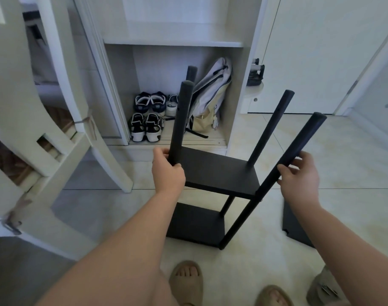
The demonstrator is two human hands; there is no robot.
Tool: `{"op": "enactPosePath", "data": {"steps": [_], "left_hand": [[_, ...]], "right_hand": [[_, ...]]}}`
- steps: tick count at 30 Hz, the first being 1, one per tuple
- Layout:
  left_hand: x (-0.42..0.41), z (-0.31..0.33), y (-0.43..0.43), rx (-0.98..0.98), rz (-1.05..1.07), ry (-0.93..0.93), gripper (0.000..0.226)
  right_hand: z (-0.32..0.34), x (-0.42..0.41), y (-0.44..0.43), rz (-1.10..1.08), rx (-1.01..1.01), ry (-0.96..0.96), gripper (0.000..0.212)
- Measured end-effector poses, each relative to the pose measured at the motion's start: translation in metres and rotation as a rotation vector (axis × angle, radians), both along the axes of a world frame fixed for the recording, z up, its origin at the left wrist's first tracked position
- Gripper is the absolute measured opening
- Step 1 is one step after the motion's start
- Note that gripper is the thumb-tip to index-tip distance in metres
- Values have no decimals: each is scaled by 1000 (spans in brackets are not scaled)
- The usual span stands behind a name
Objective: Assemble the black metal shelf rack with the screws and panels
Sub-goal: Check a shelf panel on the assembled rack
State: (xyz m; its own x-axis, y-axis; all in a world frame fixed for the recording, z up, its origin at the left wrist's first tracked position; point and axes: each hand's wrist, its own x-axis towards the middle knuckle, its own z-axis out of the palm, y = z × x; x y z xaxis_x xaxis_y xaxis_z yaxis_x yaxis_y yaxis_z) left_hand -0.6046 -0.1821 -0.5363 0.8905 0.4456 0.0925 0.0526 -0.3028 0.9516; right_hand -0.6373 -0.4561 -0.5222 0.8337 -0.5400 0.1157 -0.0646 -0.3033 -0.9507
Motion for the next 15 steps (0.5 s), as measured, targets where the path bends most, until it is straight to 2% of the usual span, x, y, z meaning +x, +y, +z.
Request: {"op": "enactPosePath", "data": {"steps": [9,15], "left_hand": [[11,-22,5,-6,124,127,38],[7,-30,16,-31,178,215,40]], "right_hand": [[-8,21,10,48,-54,-44,46],[-12,22,22,95,-109,-59,44]]}}
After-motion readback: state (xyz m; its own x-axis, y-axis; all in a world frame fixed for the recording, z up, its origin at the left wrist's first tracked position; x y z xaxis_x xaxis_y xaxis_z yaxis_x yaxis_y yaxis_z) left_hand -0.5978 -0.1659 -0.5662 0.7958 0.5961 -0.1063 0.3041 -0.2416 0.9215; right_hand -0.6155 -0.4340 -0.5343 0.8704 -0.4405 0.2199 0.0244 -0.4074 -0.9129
